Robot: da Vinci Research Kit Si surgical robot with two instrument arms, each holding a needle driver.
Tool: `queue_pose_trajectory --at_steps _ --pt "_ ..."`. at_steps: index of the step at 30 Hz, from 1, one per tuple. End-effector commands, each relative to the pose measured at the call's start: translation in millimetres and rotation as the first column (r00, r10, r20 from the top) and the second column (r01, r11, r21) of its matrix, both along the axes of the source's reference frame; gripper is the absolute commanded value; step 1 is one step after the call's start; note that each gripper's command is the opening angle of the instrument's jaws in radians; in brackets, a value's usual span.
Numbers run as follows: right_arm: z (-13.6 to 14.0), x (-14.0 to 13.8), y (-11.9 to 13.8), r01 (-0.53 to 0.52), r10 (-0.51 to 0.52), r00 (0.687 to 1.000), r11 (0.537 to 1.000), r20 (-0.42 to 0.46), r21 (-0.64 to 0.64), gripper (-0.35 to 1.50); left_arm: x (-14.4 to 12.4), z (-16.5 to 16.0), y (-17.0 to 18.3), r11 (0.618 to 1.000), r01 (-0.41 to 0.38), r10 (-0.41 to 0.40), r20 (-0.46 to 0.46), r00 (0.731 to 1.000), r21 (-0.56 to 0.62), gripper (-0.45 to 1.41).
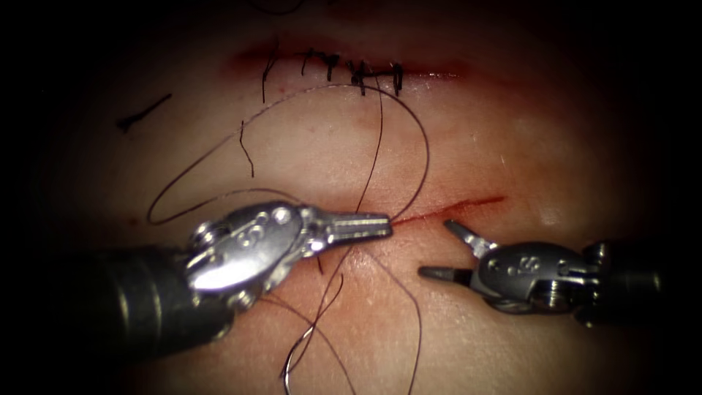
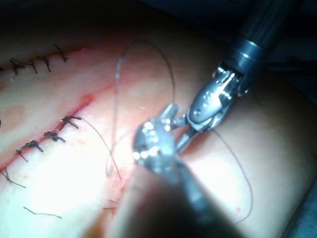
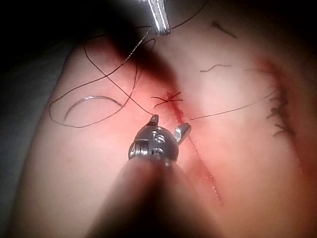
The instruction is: Wound Closure
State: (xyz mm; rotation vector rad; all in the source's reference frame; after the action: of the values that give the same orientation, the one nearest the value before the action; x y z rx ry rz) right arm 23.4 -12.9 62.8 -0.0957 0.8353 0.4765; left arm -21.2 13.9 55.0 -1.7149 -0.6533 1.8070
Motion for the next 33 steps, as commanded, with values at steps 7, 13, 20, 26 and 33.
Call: queue_pose_trajectory --at_steps 7,13,20,26,33 --pt "2.7 9.3 -2.4 0.109 -0.101 0.98 0.993 -0.172 0.039 1.21 -0.2 -0.3 2.6 0.999 -0.005 0.014 0.223 0.975 -0.039 -0.45" --pt "3.0 11.1 -3.3 0.132 -0.122 0.974 0.991 -0.191 0.037 1.21 0.9 0.1 2.7 0.998 -0.023 0.038 0.313 0.949 -0.052 -0.45" --pt "2.4 12.6 -3.6 0.126 -0.117 0.974 0.992 -0.195 0.033 1.21 1.3 1.1 3.2 0.998 -0.02 0.038 0.338 0.941 -0.056 -0.45" --pt "2.3 13.5 -3.9 0.143 -0.134 0.966 0.989 -0.222 0.027 1.21 2.1 2.3 3.8 0.999 -0.013 0.029 0.325 0.945 -0.053 -0.45" --pt "2.0 14.0 -5.2 0.144 -0.129 0.96 0.988 -0.25 0.046 1.21 3.0 5.3 5.5 0.998 0.017 0.003 0.286 0.958 -0.067 -0.45"
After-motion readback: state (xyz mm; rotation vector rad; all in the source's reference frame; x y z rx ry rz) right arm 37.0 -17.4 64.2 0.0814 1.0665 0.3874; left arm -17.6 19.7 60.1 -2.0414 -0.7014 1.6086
